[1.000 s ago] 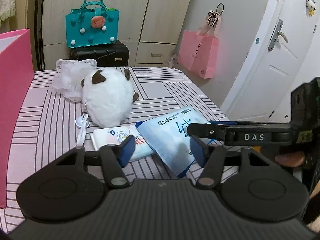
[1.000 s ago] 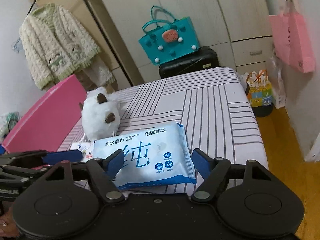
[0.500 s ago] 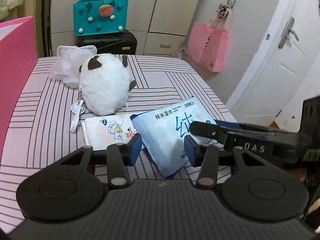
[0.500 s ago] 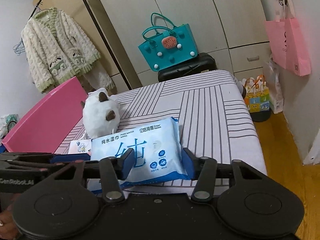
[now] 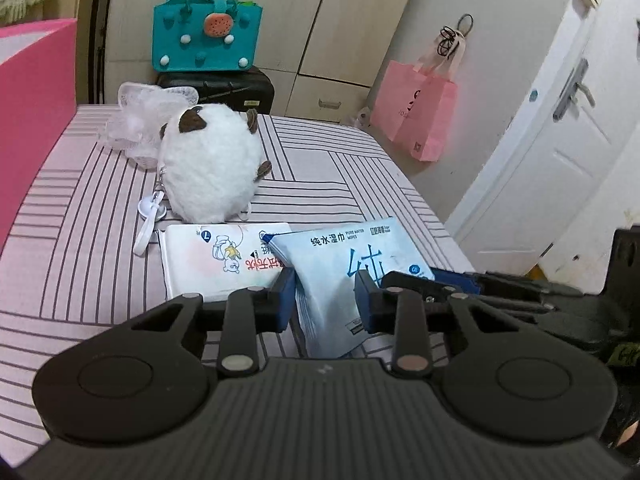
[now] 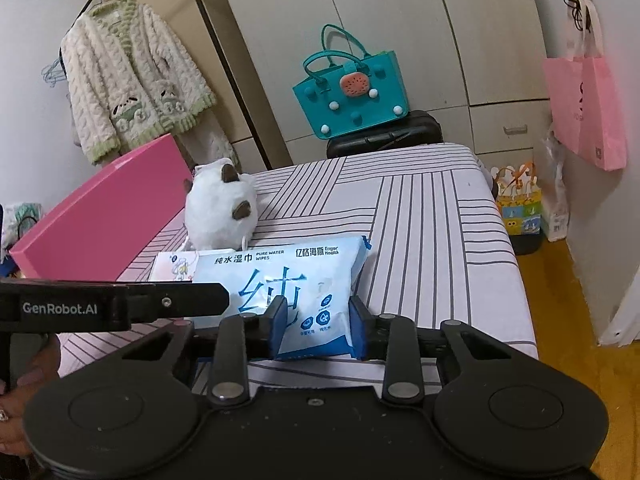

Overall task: Organize soft objects
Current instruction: 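Lift the wet wipes pack with the left gripper toward the pink box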

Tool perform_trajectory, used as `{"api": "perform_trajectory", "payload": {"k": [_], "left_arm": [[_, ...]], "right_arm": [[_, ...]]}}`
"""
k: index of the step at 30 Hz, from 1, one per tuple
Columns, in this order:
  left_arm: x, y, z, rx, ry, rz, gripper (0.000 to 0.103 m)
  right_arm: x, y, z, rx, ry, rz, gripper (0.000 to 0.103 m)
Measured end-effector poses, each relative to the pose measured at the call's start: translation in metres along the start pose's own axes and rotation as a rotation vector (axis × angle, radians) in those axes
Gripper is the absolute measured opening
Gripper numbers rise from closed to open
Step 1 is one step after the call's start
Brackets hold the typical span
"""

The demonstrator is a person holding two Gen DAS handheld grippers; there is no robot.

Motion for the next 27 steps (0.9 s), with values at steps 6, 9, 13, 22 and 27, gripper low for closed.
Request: {"api": "perform_trajectory", "payload": {"k": [6,9,13,22,27], "left_arm": [[0.004,0.009,0.007,-0.063,-0.005,0.079,0.031],[0.001,0.009,0.005,-0.057,-0.003,0.064,0.029],[-0.005,0.011,0.001,-0.024,-0.010,0.058,0.028],[-0.027,0.015,0.005,0.009,-0.019,0.131,0.028],[-0.045,0.019,0.011,0.034,-0.015,0.152,0.028]], "right_arm": [[0.000,0.003,0.003,-0.019,0.010,-0.007,0.038],[-0.001,0.003,0.007,-0.039,0.027,-0.009,0.038],[-0.007,0.002,0.009,-0.038,0.021,0.008,0.037],[-0.022,0.009,0.033,-0.048,-0.027,0.080,0.039],[-0.030,0.011,0.051,-0.056,-0.068,0.128,0.042]]}}
Point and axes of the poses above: each gripper's, at about its wrist camera, not at the fingertips, and x roughly the way its jaws point, z to its left, y to its underside, the point moved 6 cm from there along x, roughly the way its jaws point, and after that the axes turned 11 degrees about -x, right-handed, at the moved point
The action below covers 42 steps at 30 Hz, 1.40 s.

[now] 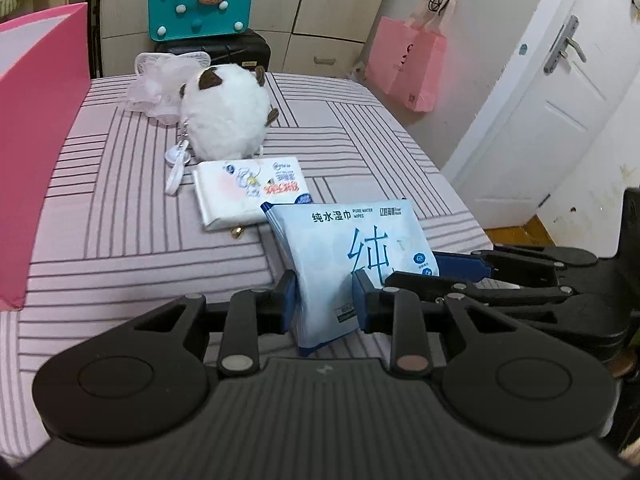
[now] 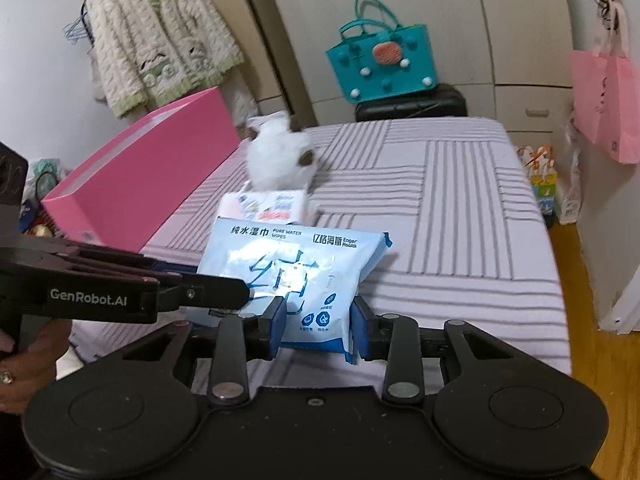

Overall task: Organize soft objects
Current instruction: 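Lift the wet wipes pack with the left gripper toward the pink box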

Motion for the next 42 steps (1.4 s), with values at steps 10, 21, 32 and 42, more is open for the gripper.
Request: {"api": "perform_trajectory", "payload": {"k": [10,21,32,42], "left_arm": [[-0.031,0.007,0.023,0.007,0.009,0.069,0.028],[-0.069,0.006,0.048,-0.001,0.065,0.193,0.028],[-0.123,0.002,0.065,0.058,0.008,0.157,0.028],[-0.164,-0.019,0.093,0.007,-0.020,0.074,0.028]], "right_arm": [[-0.007,-0.001,0.040,-0.067,-0.066,0.073,0.044],[-0.027,-0.015,0.083,-0.154,-0.109,0.074,0.044],[-0.036,-0.040,0.140,-0.276,-0.165,0.071,0.047],[-0.037,-0.084,0.180,-0.361,-0.176,-0.004,0.048]]}}
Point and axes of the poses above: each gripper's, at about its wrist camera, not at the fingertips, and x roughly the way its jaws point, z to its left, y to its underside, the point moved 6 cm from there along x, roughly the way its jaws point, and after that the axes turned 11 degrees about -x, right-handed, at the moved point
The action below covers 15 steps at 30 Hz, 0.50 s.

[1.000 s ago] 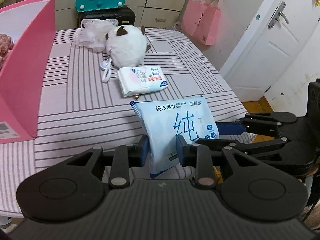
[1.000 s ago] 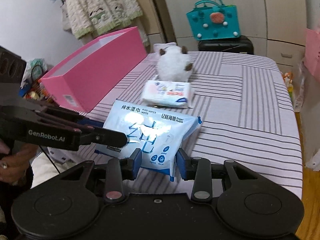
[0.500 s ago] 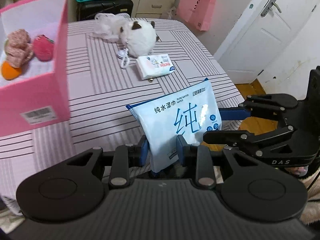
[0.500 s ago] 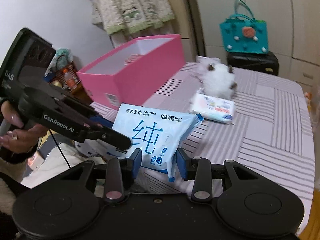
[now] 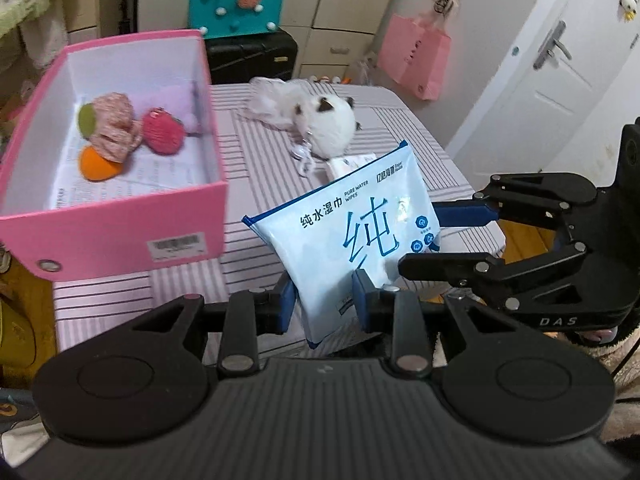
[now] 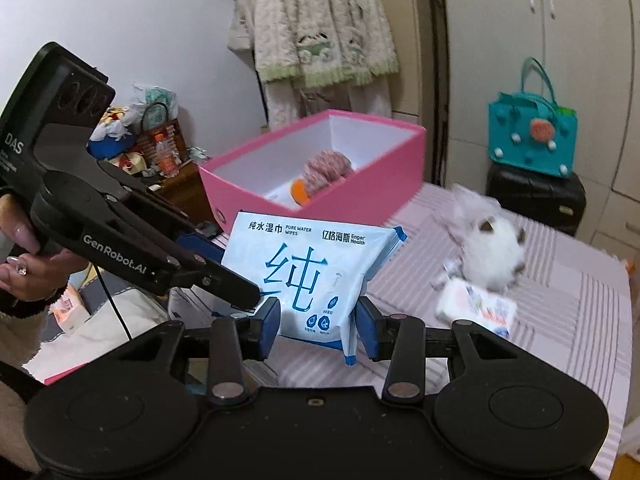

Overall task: Organize soft objects
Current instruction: 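Lift the wet wipes pack with the left gripper toward the pink box, then lower the blue-printed wipes pack into the pink box and open the left gripper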

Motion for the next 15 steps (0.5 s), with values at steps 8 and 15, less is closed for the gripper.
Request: {"api": "perform_trajectory", "payload": {"k": [8,15], "left_arm": [[-0.042,-0.015,0.008,0.032,-0.001,-0.002,0.031],[-0.062,-0.050,0.034,0.015,-0.023,-0.115,0.032]], "right_arm": [[-0.007,-0.042,0.016,-0.028,-0.003,-0.047,0.050],[0.006,-0.083,0.020,-0.080,-0.008,-0.072,0.050]]}}
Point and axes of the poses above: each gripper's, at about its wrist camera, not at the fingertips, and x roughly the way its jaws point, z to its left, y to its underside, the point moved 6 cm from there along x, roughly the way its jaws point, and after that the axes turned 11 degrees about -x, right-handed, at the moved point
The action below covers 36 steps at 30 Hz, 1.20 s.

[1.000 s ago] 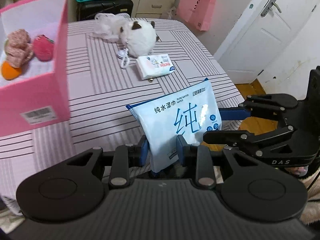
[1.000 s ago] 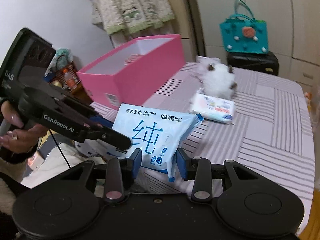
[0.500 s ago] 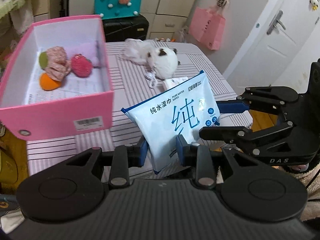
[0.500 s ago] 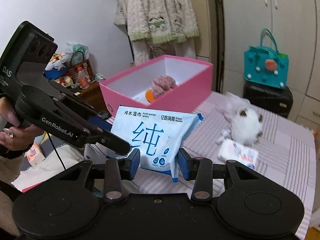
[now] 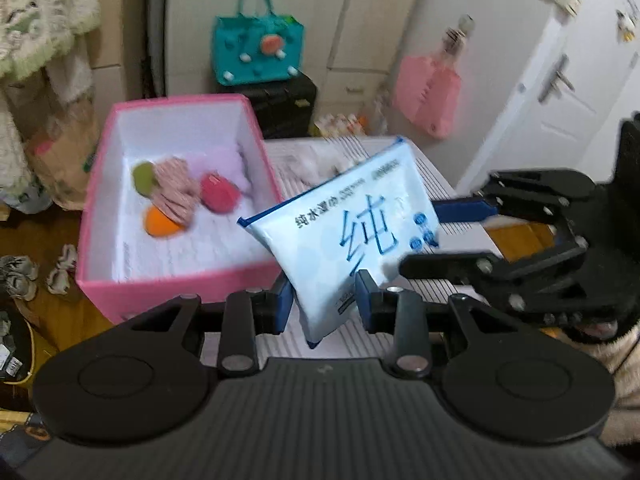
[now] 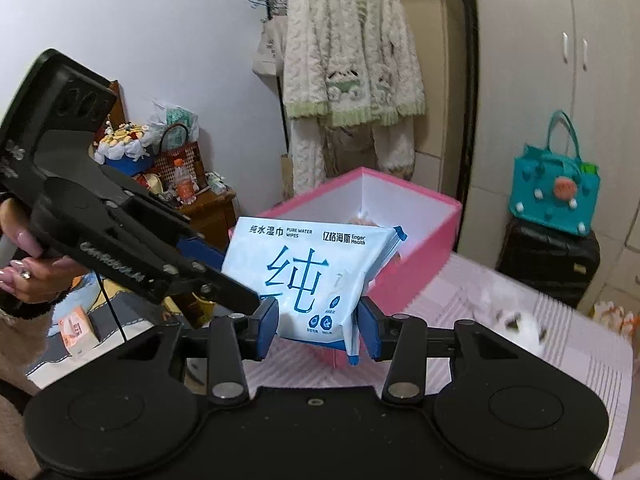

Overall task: Organize soft objects
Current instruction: 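Lower the blue-printed wipes pack into the pink box and open the left gripper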

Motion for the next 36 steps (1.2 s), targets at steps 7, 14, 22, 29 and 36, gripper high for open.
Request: {"api": "perform_trajectory", "payload": {"k": [7,14,22,29,36], "left_arm": [[0.017,-0.044,0.052,-0.147,0.009,-0.090,0.033],[0.063,-0.057,0.091,-0.180,-0.071,-0.033,0.036],[0.107,-0.048,0.122,-0.215,-0.080,0.098,0.038],[0.112,-0.039,0.133,-0.231,-0.075,0.121,0.038],[0.111,-0.042,0.137,-0.177,-0.165,0.084,0.039]], "right_arm": [[0.044,-0.034,-0.021,0.003,0.021,-0.032,0.043],[0.113,-0.034,-0.048,0.069,-0.018,0.070,0.031],[0.156,-0.012,-0.051,0.140,-0.040,0.187,0.032],[0.159,-0.015,-0.043,0.090,-0.058,0.225,0.032],[0.165,-0.015,-0.049,0.087,-0.025,0.257,0.032]]}}
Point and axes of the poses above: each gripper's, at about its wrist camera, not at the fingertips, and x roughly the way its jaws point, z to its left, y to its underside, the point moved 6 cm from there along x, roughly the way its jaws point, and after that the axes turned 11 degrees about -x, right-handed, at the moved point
